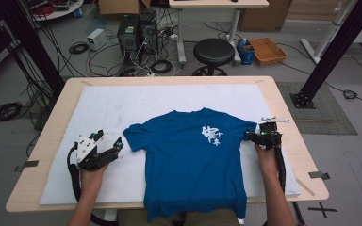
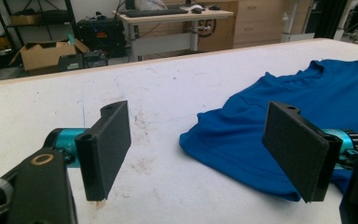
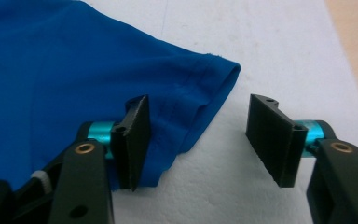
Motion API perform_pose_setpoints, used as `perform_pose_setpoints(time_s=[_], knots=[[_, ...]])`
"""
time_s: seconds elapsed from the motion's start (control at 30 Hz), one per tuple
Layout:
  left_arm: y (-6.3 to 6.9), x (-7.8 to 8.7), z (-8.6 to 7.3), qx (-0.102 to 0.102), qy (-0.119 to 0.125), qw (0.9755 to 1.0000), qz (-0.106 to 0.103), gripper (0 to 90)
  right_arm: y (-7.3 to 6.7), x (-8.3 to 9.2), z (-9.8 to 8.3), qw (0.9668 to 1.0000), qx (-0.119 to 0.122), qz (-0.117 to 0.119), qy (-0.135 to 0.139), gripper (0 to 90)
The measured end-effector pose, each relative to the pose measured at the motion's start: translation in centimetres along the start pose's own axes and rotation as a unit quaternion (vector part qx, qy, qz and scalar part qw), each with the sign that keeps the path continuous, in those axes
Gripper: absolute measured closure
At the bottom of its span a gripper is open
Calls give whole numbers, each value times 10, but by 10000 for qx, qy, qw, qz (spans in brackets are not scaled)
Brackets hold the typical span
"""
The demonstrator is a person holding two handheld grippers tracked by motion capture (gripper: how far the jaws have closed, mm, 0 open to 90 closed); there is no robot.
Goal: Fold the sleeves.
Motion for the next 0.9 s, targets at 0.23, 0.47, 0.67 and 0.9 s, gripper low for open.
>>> perform_pose_setpoints(time_s=[0.23,0.47,0.67,0.9], knots=[[2,-1,-1,-58,-110,9999,20,236,-16,0,2,9982,569,168,-12,843],[6,-1,-1,-169,-145,9997,73,237,-24,22,12,9957,468,504,621,872],[6,0,-2,-114,-145,9998,73,237,-64,44,29,9837,897,1058,1148,867],[6,0,-2,-108,-151,9998,38,237,-125,48,28,9603,1724,1865,1155,695]])
Point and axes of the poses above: each handheld gripper's, and its own axes: x roughly backward along the jaws, z roughly out of its top, y roughly to its right, the point moved 8 cm from there along -x, roughly forward along the jaws, and after that the axes turned 7 degrees about -y, right-handed, at the moved point
